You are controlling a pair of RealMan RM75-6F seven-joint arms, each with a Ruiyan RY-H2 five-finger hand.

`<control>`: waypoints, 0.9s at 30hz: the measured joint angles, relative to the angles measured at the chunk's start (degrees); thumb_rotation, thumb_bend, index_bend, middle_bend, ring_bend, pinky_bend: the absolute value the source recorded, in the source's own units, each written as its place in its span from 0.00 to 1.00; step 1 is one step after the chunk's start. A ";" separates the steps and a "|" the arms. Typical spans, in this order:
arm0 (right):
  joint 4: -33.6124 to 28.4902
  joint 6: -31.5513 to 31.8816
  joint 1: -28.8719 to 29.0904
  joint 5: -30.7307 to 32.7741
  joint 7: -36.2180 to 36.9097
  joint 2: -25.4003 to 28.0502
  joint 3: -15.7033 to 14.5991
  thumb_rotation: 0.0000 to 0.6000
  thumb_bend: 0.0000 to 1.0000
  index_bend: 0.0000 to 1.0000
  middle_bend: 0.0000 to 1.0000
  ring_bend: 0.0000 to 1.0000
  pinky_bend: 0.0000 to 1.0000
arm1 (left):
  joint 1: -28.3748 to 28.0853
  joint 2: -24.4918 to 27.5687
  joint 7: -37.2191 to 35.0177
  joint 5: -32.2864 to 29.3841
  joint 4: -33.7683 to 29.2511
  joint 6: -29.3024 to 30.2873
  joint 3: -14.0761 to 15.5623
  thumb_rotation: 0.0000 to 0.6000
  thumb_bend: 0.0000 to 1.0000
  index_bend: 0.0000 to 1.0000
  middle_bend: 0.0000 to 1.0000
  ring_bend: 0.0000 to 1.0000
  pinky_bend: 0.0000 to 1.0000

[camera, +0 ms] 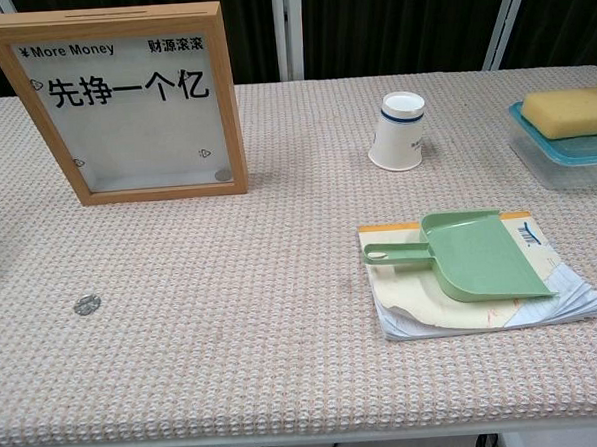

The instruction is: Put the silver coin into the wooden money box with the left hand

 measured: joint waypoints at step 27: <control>-0.37 -0.17 0.11 0.31 0.26 0.50 0.04 1.00 0.33 0.00 0.00 0.00 0.00 | -2.86 -7.28 1.25 9.12 -1.00 -3.25 2.81 1.00 0.19 0.30 0.11 0.03 0.07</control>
